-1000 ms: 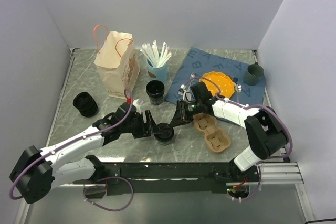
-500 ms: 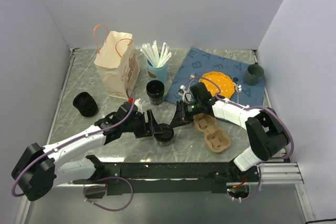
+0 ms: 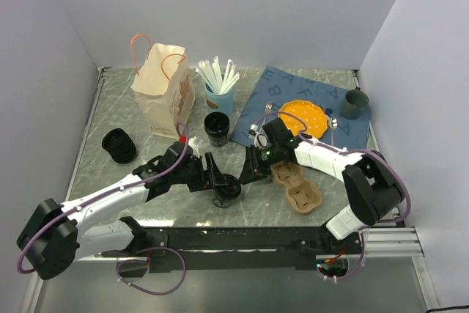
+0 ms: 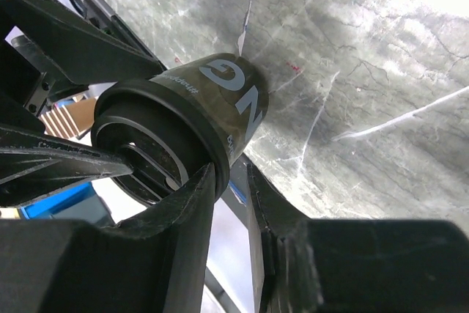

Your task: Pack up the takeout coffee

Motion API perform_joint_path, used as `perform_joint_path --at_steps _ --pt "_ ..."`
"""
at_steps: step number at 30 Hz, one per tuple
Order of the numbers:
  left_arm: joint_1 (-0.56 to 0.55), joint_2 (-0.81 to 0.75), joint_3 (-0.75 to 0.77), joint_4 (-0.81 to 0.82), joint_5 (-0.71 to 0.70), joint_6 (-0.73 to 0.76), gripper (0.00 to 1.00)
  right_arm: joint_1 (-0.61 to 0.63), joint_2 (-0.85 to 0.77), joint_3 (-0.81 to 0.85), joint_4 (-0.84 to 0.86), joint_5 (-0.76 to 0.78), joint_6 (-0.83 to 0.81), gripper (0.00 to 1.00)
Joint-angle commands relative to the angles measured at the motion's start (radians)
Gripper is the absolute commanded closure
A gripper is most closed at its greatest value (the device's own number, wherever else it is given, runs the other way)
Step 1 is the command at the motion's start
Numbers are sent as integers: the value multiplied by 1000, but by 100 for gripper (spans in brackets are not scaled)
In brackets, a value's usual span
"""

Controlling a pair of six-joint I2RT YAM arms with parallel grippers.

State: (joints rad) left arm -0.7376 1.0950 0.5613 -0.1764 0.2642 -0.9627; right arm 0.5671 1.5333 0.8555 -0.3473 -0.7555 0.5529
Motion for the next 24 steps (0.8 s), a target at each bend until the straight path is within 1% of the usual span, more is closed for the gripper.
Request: perform_joint_path --at_steps 1,4,10,15,21,24 --pt "-5 -4 25 -14 -31 31 25 7 -47 53 -10 15 -8 69" --pt "-5 -20 22 -26 -45 42 26 11 -50 62 -13 13 -4 69" --pt "-5 -35 -14 -2 -43 39 29 17 -59 83 -30 28 -2 68" --pt "-5 -56 -69 25 -37 27 34 17 -96 80 -45 33 -1 64" --pt "-5 -121 -149 97 -36 -8 38 17 -150 57 -55 50 -11 62" --pt "-5 -147 -187 132 -37 -19 41 17 -174 25 -27 19 -8 61"
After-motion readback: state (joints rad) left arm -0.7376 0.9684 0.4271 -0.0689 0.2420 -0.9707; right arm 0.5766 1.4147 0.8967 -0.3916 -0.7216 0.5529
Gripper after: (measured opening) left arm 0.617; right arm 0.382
